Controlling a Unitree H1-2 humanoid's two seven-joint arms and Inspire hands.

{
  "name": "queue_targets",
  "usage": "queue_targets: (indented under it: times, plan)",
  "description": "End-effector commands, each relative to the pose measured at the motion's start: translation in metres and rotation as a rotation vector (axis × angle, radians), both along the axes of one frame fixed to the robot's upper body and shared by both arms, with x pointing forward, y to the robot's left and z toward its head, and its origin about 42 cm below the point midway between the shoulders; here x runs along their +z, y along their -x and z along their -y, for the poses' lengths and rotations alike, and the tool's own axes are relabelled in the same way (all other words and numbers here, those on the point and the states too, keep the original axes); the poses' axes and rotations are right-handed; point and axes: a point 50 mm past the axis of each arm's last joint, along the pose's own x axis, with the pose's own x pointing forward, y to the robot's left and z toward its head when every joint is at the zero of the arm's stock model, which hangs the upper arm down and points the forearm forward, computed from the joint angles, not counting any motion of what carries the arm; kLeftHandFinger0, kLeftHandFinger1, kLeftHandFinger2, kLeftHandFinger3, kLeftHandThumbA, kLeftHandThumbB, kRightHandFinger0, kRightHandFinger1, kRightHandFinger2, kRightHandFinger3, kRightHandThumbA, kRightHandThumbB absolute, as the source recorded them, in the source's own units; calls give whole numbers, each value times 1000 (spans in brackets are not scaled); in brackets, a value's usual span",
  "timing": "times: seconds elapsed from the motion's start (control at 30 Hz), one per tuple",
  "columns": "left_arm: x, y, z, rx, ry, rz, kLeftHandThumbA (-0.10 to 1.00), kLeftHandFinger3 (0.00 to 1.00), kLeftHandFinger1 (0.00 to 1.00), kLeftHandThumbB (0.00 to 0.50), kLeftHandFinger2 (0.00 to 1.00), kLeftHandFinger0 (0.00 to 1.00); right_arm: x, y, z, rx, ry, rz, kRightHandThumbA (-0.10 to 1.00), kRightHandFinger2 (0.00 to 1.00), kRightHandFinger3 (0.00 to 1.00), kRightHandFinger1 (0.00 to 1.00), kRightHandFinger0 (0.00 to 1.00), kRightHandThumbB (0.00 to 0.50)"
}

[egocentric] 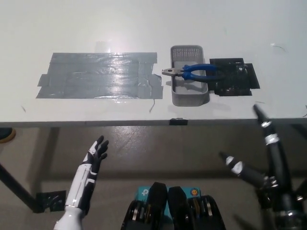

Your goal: The robot picks the blue plier placed on top of the container and places it on the grey area of the table

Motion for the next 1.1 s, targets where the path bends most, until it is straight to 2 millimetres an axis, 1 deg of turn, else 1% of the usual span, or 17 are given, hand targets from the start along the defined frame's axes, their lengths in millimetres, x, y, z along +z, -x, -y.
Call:
queue_targets:
  times: [0.0,0.1,0.13,0.17,0.23,0.3,0.37,0.43,0.47,0.53,0.57,0.6,0.73,0.87,0.93,1.03,1.07]
  plan:
    - [9,-3,4,-27,-4,58,1000,1000,1000,159,1000,1000,37,-16,3,10,58,28,826,1000,1000,1000,1000,196]
    - [10,-2,5,-29,-1,59,1000,1000,1000,148,1000,1000,62,-34,7,28,138,7,868,1000,1000,1000,1000,211]
    - [10,-2,5,-28,-1,60,1000,1000,1000,146,1000,1000,63,-35,7,28,140,4,871,1000,1000,1000,1000,210]
    - [10,-2,4,-31,-8,63,1000,1000,1000,125,1000,1000,75,-46,6,39,191,-36,936,1000,1000,1000,1000,231]
    - [10,-3,4,-28,-11,65,1000,1000,1000,119,1000,1000,86,-57,5,62,221,-63,943,1000,1000,1000,1000,228]
    - [10,-2,2,-23,-3,54,1000,1000,1000,124,1000,1000,102,-78,0,96,312,-101,980,1000,1000,1000,1000,231]
    - [10,-2,1,-19,5,53,1000,1000,1000,120,1000,1000,120,-100,-7,127,387,-132,944,1000,1000,1000,1000,238]
    - [10,-2,0,-18,8,58,1000,1000,1000,116,1000,1000,139,-122,-15,131,483,-175,957,1000,1000,1000,1000,255]
    - [10,-3,1,-19,9,59,1000,1000,1000,117,1000,1000,140,-123,-15,131,491,-179,958,1000,1000,1000,1000,256]
    - [10,-3,1,-19,14,61,1000,1000,1000,108,1000,1000,156,-147,-21,144,547,-227,941,1000,1000,1000,1000,280]
    - [10,-3,1,-20,13,60,1000,1000,1000,107,1000,1000,162,-155,-24,145,602,-232,954,1000,1000,1000,1000,270]
    - [9,-3,1,-20,10,57,1000,1000,1000,108,1000,1000,170,-167,-29,143,643,-256,958,1000,1000,1000,1000,283]
    - [9,-4,1,-21,-2,60,1000,1000,1000,96,1000,1000,187,-195,-43,139,740,-295,955,1000,1000,1000,1000,300]
    - [11,-4,2,-28,-19,71,1000,1000,1000,82,1000,1000,196,-215,-57,118,801,-345,941,1000,1000,1000,1000,330]
    - [11,-4,3,-33,-8,72,1000,1000,1000,76,1000,1000,201,-224,-66,102,848,-345,945,1000,1000,1000,1000,323]
    - [11,-3,4,-36,-7,64,1000,1000,1000,89,1000,1000,201,-234,-79,94,886,-358,923,1000,1000,1000,1000,308]
    - [11,-3,4,-36,-8,64,1000,1000,1000,89,1000,1000,201,-235,-80,93,888,-359,921,1000,1000,1000,1000,308]
